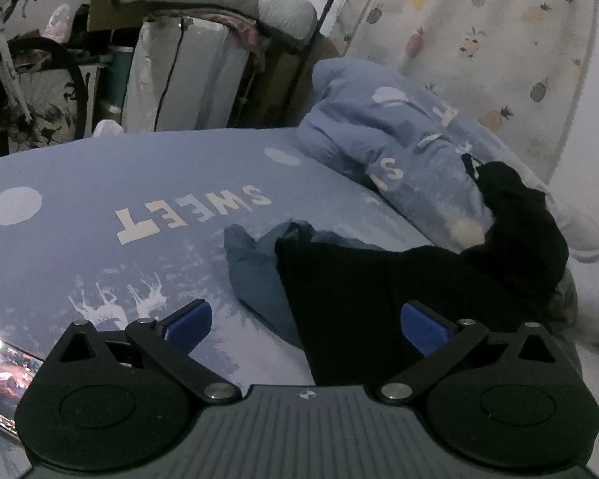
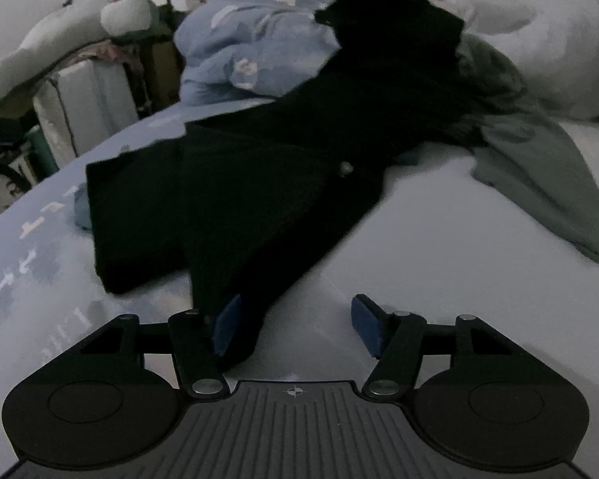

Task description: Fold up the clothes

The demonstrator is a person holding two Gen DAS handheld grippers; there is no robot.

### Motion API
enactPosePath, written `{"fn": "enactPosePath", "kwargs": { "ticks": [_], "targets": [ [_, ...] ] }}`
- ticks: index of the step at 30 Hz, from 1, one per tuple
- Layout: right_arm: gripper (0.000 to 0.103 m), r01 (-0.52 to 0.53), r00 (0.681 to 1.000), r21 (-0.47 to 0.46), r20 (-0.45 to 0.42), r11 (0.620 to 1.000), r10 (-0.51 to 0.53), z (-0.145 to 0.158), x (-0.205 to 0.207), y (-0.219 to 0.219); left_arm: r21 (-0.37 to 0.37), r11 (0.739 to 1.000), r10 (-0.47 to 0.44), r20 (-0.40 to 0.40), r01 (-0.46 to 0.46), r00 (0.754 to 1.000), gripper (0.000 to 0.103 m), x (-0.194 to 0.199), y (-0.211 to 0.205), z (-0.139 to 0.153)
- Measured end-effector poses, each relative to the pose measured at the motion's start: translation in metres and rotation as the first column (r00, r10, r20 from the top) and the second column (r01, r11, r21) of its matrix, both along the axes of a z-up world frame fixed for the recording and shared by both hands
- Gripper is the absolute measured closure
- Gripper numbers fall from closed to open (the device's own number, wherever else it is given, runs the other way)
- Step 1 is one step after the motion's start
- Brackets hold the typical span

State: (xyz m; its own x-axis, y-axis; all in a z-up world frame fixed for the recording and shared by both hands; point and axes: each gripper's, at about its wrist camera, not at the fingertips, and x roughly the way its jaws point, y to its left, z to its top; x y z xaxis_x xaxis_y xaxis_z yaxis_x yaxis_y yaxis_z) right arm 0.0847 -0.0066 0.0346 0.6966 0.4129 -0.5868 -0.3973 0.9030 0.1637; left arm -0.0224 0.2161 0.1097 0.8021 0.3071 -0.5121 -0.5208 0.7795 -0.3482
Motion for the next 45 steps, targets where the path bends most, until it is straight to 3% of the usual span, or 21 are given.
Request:
{"fn": "enactPosePath", "kwargs": {
  "ticks": [5,17,26,32,36,37,38,41,45],
  "targets": [
    [0.038,-0.049,0.997,-0.022,0.055,0.999,0.05,0.012,-0.001,0.021,-0.034,0.999,0.017,-0.006,-0.018,1.0,0.0,0.004,0.006,-0.007],
    [0.038,-0.036,0.993,0.03,0.113,0.999,0.032,0.031,-0.002,0.011,-0.089,0.995,0.03,-0.021,-0.031,0.999,0.0,0.002,0.016,-0.011],
    [0.038,0.047,0.999,0.17,-0.033,0.984,-0.042,0.021,0.075,0.002,-0.12,0.992,0.028,-0.009,-0.029,1.0,0.0,0.005,0.015,-0.011],
    [0.038,0.093,0.991,0.156,-0.113,0.983,-0.075,-0.006,0.114,0.014,-0.136,0.988,0.066,-0.018,-0.068,0.998,0.0,0.008,0.022,-0.014],
    [0.037,0.071,0.993,0.142,-0.104,0.987,-0.056,-0.013,0.119,0.022,-0.176,0.983,0.058,-0.026,-0.062,0.998,0.0,0.011,0.024,-0.019],
    [0.039,0.061,0.994,0.139,-0.101,0.988,-0.047,-0.014,0.12,0.025,-0.187,0.981,0.053,-0.028,-0.058,0.998,0.0,0.013,0.024,-0.02],
    [0.048,0.051,0.994,0.143,-0.1,0.988,-0.037,-0.014,0.12,0.027,-0.192,0.98,0.053,-0.03,-0.058,0.998,0.0,0.014,0.023,-0.021],
    [0.089,0.022,0.996,0.161,-0.09,0.987,-0.008,-0.005,0.117,0.029,-0.202,0.977,0.057,-0.035,-0.062,0.998,0.0,0.017,0.022,-0.024],
    [0.091,-0.017,0.999,0.207,-0.036,0.978,0.025,0.02,0.101,0.023,-0.212,0.975,0.057,-0.03,-0.062,0.998,0.0,0.017,0.022,-0.024]
  ]
}}
